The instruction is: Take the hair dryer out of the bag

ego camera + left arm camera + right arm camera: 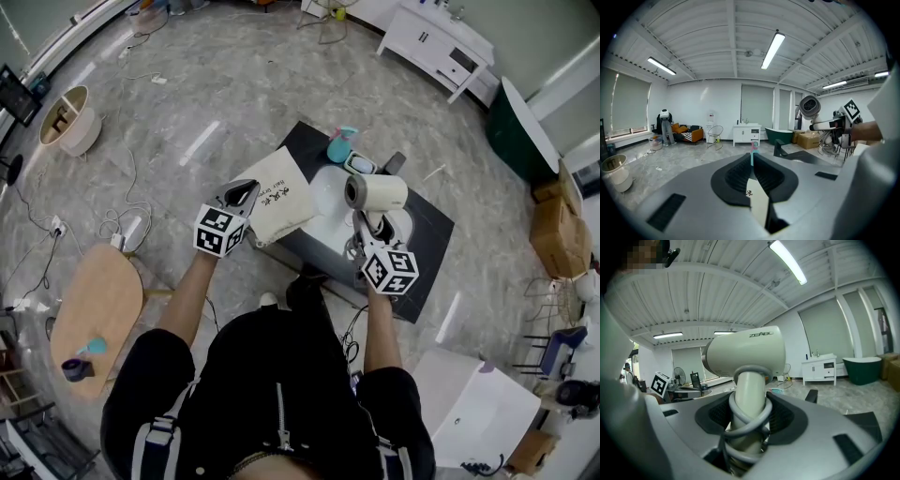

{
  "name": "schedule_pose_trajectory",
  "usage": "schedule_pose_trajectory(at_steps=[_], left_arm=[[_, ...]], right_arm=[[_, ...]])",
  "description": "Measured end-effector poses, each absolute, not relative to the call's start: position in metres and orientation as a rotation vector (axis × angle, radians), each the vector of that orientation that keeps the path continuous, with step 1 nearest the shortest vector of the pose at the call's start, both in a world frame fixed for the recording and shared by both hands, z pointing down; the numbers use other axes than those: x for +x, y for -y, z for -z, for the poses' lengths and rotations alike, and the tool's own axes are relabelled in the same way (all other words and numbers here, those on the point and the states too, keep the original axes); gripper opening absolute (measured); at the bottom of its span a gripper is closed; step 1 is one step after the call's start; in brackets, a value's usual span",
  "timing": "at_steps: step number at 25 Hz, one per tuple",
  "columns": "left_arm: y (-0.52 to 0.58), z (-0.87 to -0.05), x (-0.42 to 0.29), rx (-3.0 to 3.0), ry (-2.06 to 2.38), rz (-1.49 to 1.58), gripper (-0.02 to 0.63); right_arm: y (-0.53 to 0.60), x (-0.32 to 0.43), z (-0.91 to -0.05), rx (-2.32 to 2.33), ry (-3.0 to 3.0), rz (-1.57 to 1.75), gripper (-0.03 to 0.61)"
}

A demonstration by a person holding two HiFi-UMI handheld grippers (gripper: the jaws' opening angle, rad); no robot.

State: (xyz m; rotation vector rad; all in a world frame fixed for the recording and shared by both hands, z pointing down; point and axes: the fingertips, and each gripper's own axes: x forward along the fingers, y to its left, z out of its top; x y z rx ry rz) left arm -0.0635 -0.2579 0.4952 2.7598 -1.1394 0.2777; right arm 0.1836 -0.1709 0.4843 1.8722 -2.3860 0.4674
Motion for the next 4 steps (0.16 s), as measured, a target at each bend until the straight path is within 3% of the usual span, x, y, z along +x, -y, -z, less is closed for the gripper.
schedule_pose_trajectory(at_steps=[4], left_arm=[[0.2594, -0.4949, -0.0616, 2.763, 1.136, -0.28, 0.035]], right_arm=[[0.1727, 0.1851, -0.4836, 1.876, 2.383, -0.465, 0.213]])
